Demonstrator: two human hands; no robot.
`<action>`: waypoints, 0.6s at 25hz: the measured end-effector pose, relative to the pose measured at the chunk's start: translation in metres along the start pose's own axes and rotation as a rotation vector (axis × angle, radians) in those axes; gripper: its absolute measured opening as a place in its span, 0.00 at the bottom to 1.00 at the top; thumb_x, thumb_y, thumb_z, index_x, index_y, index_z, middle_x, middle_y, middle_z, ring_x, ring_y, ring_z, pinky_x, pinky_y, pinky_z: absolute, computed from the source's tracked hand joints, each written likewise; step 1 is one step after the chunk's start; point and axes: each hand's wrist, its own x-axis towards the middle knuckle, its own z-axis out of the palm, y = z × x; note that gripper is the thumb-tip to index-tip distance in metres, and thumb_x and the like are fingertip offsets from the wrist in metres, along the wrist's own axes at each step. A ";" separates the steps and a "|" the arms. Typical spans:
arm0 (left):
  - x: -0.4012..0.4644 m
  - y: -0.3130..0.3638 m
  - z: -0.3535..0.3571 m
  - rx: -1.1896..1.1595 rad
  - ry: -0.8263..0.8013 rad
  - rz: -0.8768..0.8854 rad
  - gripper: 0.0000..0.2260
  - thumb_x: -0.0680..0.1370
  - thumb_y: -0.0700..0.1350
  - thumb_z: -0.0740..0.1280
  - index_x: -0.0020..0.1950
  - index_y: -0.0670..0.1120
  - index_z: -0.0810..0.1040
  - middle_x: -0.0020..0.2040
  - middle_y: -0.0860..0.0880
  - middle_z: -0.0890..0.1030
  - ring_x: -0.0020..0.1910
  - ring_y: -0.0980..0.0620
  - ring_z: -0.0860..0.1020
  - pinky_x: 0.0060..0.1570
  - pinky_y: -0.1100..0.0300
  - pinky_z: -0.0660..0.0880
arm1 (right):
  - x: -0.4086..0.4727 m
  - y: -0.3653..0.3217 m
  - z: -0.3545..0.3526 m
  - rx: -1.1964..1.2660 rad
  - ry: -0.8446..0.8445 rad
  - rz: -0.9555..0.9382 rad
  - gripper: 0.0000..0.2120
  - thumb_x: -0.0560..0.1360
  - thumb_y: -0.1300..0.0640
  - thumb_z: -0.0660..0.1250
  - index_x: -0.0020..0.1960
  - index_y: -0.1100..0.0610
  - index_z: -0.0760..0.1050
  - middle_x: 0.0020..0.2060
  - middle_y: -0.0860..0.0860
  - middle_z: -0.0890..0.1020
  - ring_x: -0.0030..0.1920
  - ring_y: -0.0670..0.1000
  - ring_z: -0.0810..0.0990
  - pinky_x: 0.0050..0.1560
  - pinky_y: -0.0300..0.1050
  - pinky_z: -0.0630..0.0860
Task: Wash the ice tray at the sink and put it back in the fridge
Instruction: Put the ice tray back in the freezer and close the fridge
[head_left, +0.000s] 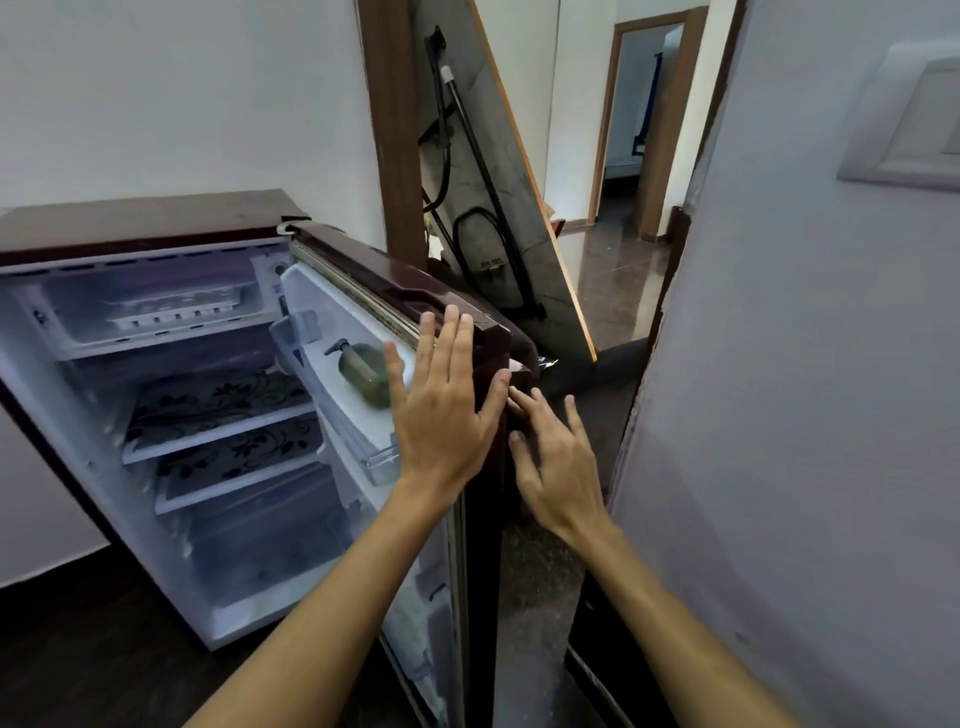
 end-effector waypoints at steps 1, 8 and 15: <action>-0.006 -0.009 -0.007 0.004 0.015 -0.028 0.28 0.77 0.59 0.56 0.71 0.42 0.66 0.70 0.44 0.70 0.73 0.46 0.63 0.71 0.45 0.43 | -0.003 -0.006 0.003 0.033 -0.008 -0.028 0.23 0.77 0.61 0.60 0.72 0.54 0.65 0.64 0.50 0.77 0.72 0.45 0.63 0.75 0.39 0.46; -0.033 -0.081 -0.056 0.070 0.134 -0.162 0.27 0.74 0.63 0.58 0.64 0.45 0.72 0.66 0.46 0.75 0.70 0.46 0.66 0.71 0.42 0.46 | -0.002 -0.033 0.042 0.237 0.035 0.014 0.16 0.77 0.59 0.64 0.64 0.55 0.72 0.55 0.46 0.78 0.57 0.41 0.74 0.60 0.41 0.72; -0.050 -0.162 -0.099 0.181 0.156 -0.239 0.32 0.70 0.69 0.58 0.63 0.47 0.71 0.65 0.46 0.75 0.71 0.43 0.66 0.70 0.40 0.46 | -0.008 -0.091 0.102 0.418 -0.238 0.016 0.24 0.79 0.55 0.63 0.73 0.55 0.61 0.63 0.44 0.71 0.60 0.42 0.73 0.57 0.33 0.73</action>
